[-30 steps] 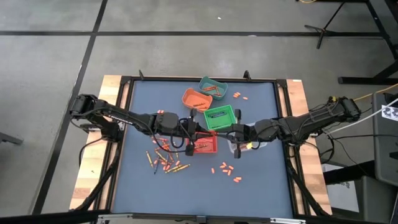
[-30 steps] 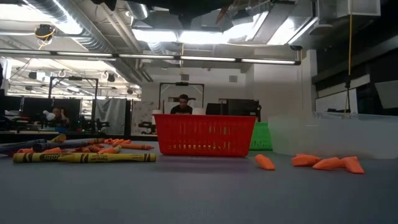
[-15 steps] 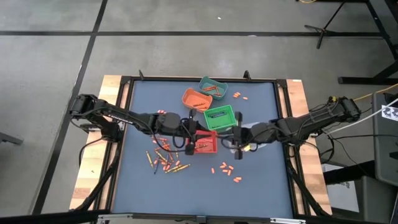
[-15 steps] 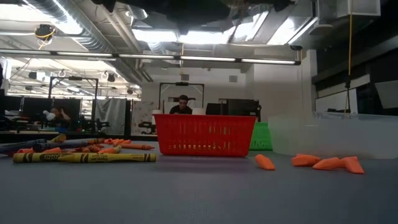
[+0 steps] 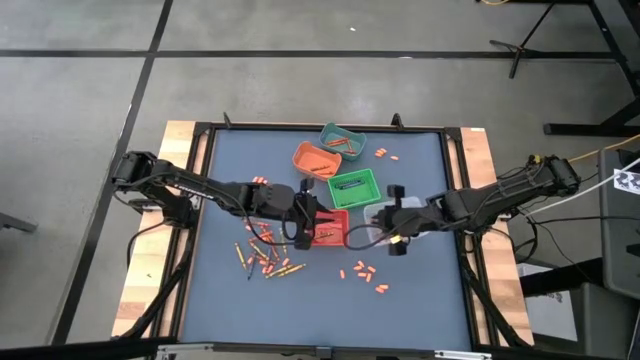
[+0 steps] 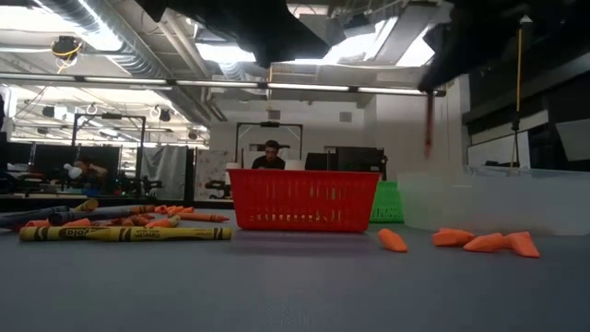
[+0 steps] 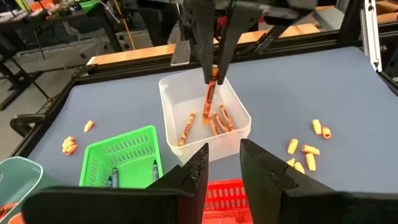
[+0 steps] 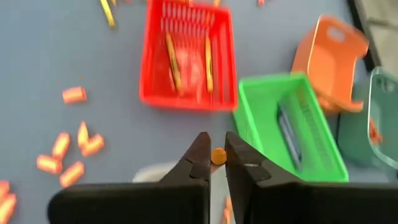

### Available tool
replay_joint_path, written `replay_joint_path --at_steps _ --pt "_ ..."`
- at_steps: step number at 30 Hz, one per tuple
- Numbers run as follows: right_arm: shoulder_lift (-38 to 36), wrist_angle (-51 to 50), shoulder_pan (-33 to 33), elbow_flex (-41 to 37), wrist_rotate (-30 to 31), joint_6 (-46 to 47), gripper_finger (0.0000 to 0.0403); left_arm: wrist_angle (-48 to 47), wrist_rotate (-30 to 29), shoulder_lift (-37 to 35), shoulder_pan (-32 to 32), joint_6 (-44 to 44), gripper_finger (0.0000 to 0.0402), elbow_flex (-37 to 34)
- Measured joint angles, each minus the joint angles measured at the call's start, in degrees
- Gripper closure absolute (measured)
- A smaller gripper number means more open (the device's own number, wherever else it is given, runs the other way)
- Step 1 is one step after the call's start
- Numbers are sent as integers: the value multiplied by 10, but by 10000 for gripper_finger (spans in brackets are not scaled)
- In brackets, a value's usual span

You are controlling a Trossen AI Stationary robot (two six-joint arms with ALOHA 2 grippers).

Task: Sort crayons
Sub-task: Put the light orange crayon into the transparent bin

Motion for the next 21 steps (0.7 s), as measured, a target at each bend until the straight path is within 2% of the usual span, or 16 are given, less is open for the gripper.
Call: replay_joint_path --at_steps 8,12,17,21 --pt "0 -135 0 0 -3 26 377 -7 -3 0 0 0 325 0" --pt "0 -178 0 -2 -5 25 375 -27 -36 0 1 0 325 0" --pt "0 -207 0 -2 -6 25 374 -110 -71 0 13 -17 324 -1" --pt "0 -219 0 -2 -6 25 374 -211 -74 0 29 -58 324 -1"
